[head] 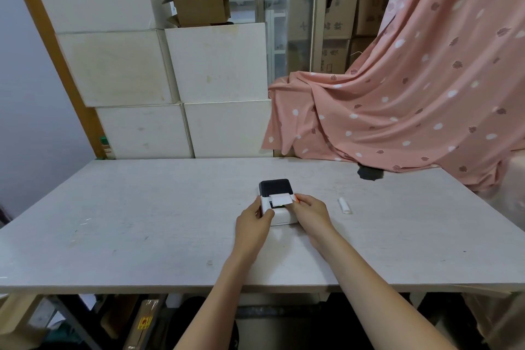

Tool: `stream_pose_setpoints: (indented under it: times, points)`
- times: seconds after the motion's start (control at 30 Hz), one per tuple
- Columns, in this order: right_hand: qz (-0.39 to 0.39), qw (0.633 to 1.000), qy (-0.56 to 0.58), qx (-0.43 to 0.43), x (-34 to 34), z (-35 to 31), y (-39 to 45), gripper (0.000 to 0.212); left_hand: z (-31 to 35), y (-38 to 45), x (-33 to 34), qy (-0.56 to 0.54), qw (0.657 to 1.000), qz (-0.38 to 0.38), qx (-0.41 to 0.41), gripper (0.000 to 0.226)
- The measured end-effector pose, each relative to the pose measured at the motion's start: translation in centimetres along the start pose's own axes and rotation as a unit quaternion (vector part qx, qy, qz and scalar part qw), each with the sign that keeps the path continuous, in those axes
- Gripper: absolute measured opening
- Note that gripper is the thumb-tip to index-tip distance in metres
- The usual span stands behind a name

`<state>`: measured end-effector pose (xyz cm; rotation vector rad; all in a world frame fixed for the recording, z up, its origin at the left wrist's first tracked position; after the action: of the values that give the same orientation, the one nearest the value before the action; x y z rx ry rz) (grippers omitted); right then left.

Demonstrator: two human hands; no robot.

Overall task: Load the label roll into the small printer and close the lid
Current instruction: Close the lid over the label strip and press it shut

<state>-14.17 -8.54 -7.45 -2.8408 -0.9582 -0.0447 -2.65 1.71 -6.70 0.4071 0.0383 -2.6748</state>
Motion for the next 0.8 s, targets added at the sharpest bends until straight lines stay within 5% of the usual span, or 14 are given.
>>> stream_pose_setpoints:
  times: [0.1,0.8]
  points:
    - [-0.008,0.999,-0.025,-0.026,0.1,-0.1,-0.9,0.003,0.2,-0.2,0.0,-0.016,1.0,0.001,-0.002,0.039]
    - [0.019,0.983,-0.158,-0.093,-0.2,0.9,-1.9,0.02,-0.3,-0.3,-0.5,-0.067,0.998,0.005,0.004,0.038]
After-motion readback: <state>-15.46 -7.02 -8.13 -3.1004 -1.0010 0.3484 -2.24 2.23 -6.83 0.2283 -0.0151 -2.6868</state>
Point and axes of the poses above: each hand's wrist, its own y-axis towards the middle knuckle, its own x-axis out of the palm, z = x × y, the point moved 5 cm from there along y, towards the middle knuckle, and after that the axes turned 14 degrees about -z, right-handed, at the moved point
